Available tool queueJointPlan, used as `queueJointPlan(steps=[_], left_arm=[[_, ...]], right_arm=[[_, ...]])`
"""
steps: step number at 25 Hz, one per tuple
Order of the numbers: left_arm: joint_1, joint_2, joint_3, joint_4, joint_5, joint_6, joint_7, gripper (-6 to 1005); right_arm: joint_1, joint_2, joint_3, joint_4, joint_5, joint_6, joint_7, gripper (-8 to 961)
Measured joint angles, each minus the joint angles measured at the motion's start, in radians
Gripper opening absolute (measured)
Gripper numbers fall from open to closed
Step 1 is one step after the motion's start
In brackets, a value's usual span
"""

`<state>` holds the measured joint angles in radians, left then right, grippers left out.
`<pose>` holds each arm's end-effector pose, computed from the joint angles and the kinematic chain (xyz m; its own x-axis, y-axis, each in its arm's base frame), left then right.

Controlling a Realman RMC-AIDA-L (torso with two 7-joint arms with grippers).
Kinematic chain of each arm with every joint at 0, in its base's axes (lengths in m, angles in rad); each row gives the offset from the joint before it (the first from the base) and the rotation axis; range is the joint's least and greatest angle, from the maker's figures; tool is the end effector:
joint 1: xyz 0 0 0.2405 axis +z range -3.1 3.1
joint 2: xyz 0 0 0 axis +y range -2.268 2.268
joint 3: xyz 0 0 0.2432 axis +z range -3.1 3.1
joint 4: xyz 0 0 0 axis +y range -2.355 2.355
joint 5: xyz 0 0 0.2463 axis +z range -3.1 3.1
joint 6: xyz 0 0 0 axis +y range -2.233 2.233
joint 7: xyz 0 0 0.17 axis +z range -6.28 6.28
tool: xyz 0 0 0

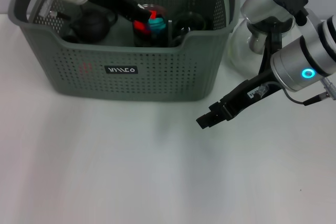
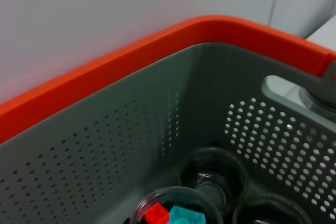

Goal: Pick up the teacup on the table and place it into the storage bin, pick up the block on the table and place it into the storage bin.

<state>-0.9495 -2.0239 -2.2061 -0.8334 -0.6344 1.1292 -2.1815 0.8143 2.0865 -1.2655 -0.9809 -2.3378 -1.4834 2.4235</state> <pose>-0.1479 0.5108 0.0157 0.8602 0.4886 0.1461 0.4870 -0.7022 -0.5194 0.1345 0.4066 -0.0608 0.7701 -0.6310 0.0940 -0.6153 -0.7735 -0.1516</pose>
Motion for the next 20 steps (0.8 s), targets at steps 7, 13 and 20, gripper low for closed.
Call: queueJointPlan(steps=[7, 13, 20], left_arm=[[0.033, -0.011, -0.027, -0.110, -0.003, 0.080, -0.052, 593], [0.146, -0.033, -0.200, -0.332, -0.192, 0.265, 0.058, 712], [0.326, 0.049, -0.432, -0.276, -0.704, 0.504, 0.275, 881]], right_arm=[[0.006, 0.000, 0.000, -0.002, 0.000, -0.009, -0.001, 559], [-0.004, 0.005, 0.008, -0.029, 0.054, -0.023, -0.068, 558], [-0.116, 0.006, 0.093, -0.081, 0.415, -0.151, -0.478, 558]])
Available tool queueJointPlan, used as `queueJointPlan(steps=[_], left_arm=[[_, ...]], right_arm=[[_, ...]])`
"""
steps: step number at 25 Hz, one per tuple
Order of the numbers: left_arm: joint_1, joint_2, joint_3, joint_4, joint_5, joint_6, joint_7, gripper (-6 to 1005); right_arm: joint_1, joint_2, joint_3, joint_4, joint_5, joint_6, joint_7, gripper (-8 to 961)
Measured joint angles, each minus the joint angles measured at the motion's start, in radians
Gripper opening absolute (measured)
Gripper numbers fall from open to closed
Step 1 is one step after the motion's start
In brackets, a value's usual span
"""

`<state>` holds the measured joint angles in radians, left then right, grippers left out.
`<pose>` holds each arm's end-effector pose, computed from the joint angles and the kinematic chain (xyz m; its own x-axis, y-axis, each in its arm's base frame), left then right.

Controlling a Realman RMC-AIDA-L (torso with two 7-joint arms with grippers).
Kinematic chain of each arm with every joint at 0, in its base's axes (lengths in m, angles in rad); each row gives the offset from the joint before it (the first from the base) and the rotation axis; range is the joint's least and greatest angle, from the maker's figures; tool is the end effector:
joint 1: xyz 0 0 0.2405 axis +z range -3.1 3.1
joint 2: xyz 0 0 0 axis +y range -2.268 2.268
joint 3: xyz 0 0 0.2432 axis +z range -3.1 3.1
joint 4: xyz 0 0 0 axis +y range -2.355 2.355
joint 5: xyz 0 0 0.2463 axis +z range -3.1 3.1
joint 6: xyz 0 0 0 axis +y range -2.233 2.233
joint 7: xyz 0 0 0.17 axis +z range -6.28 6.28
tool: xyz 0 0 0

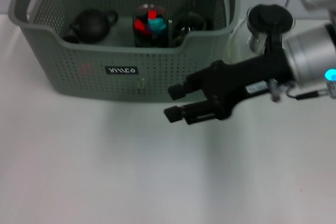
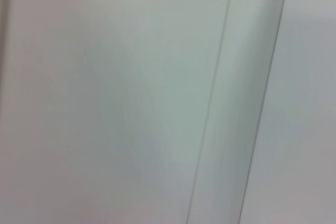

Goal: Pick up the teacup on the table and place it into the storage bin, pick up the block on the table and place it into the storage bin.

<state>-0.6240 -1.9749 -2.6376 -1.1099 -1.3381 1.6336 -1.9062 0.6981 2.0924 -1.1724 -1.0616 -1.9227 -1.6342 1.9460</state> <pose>-0.1754 0.4196 0.1725 0.6621 0.1969 0.7230 0.5462 -0.7874 -0.2857 0.0973 0.3754 -0.0310 0.9187 -0.2944 -0.2633 -0.2733 -0.9551 0.1144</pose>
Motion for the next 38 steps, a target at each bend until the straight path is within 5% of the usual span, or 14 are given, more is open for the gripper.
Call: queueJointPlan(steps=[3, 7, 14, 19, 26, 38], left_arm=[[0.035, 0.033, -0.050, 0.092, -0.050, 0.069, 0.055, 938], [0.096, 0.047, -0.056, 0.158, -0.053, 0.175, 0.176, 935], [0.205, 0.003, 0.055, 0.166, 0.048, 0.302, 0.356, 934], [0.220, -0.032, 0.169, 0.231, 0.171, 0.251, 0.459, 934], [0.137, -0.058, 0.243, 0.384, 0.365, 0.076, 0.499, 934], [0.129, -0.060, 0.240, 0.380, 0.384, 0.082, 0.503, 934]], right_arm=[[-0.073, 0.001, 0.031, 0.034, 0.045, -0.019, -0.142, 558], [-0.144, -0.009, 0.105, 0.116, 0.049, -0.019, -0.250, 596], [-0.255, -0.009, 0.273, 0.239, 0.058, -0.093, -0.620, 868], [-0.263, -0.011, 0.301, 0.352, 0.054, -0.104, -0.771, 924], [-0.249, -0.002, 0.294, 0.411, -0.022, -0.099, -0.823, 923], [-0.223, 0.003, 0.295, 0.469, -0.033, -0.074, -0.881, 922]])
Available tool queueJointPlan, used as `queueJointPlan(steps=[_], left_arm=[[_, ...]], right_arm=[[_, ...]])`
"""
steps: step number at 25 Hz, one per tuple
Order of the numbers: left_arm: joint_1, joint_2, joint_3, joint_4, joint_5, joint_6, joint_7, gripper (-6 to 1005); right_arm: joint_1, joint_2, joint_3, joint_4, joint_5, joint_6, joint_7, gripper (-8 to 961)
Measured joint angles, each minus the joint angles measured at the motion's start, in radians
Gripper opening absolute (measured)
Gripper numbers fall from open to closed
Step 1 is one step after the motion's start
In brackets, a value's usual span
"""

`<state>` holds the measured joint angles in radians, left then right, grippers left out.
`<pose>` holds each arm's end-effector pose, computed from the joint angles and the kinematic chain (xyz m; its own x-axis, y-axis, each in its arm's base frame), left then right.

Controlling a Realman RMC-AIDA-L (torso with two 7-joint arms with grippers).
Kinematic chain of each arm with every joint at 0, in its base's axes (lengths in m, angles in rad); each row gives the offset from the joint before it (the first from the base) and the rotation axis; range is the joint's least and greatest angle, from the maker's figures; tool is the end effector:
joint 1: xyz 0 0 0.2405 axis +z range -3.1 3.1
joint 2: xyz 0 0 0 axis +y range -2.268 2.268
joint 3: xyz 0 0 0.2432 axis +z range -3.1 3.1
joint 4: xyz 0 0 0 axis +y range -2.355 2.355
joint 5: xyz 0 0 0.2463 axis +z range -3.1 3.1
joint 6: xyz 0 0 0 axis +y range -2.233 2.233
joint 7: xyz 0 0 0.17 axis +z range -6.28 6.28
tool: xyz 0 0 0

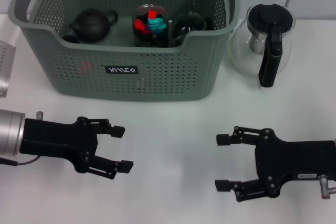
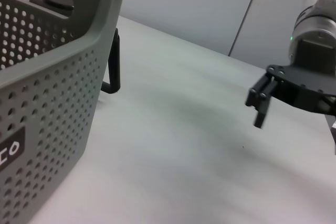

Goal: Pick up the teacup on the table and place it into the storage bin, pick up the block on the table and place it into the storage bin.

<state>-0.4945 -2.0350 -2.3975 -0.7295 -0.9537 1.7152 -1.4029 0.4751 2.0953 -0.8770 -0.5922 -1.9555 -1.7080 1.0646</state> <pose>-0.2857 0.3267 -0.0050 0.8813 0.3697 0.2943 0.3914 -0.9201 -0.0162 0.2529 0.3046 -0.0556 0.8635 -0.1152 -0.4910 -0.1388 -0.9903 -0.0117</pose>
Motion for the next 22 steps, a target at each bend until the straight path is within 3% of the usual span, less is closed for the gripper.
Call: queueJointPlan(steps=[7, 22], left_arm=[[-0.005, 0.002, -0.002, -0.001, -0.001, -0.009, -0.003, 934], [-0.010, -0.005, 0.011, 0.001, 0.001, 0.025, 0.000, 934]], right_arm=[[0.002, 0.003, -0.050, 0.012, -0.001, 0.009, -0.093, 923], [0.043, 0.003, -0.045, 0.065, 0.018, 0.110, -0.108, 924]])
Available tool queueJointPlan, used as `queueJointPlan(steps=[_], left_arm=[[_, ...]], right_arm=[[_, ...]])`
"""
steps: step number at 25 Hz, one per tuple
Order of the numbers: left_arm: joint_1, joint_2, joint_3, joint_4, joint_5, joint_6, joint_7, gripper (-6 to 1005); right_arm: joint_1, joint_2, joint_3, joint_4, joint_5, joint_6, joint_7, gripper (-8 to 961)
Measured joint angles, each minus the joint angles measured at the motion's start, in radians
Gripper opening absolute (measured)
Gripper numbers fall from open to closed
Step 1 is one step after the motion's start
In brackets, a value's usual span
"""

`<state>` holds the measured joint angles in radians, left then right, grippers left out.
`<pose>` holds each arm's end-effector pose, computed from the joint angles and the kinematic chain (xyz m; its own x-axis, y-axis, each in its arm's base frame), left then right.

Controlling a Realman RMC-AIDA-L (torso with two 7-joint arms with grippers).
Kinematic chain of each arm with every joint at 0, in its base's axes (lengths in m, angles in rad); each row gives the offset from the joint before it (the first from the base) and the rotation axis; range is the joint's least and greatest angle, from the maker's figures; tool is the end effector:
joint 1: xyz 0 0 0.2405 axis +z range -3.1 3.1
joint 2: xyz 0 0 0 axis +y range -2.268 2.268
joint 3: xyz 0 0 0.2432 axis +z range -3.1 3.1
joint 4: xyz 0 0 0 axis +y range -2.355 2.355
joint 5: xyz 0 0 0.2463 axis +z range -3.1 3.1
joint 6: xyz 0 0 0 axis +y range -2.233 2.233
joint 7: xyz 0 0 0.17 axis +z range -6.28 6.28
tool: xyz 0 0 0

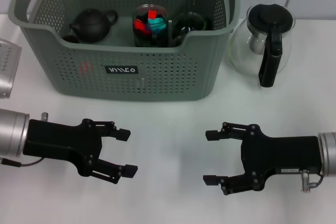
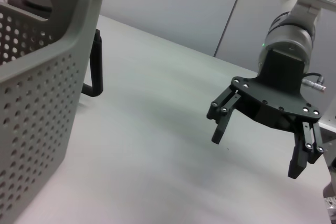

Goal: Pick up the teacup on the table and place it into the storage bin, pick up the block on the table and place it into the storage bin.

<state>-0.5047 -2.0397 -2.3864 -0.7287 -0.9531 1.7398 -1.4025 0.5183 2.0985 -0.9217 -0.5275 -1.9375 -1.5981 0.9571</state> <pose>-0.2789 0.3245 -0.0084 0.8859 0.3594 0.2933 0.3710 -0.9285 0.0174 0.2505 0.3165 -0.0757 0.8929 -0.0280 -0.4493 -0.0694 -0.9947 -0.0760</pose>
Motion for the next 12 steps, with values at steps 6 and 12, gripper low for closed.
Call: queueJointPlan(steps=[6, 12], left_arm=[[0.001, 0.001, -0.004, -0.001, 0.000, 0.041, 0.008, 934], [0.007, -0.006, -0.016, -0.001, -0.010, 0.055, 0.062, 934]], right_arm=[[0.006, -0.001, 0.005, 0.001, 0.000, 0.005, 0.007, 924], [0.007, 0.000, -0.001, 0.003, 0.000, 0.008, 0.009, 924]])
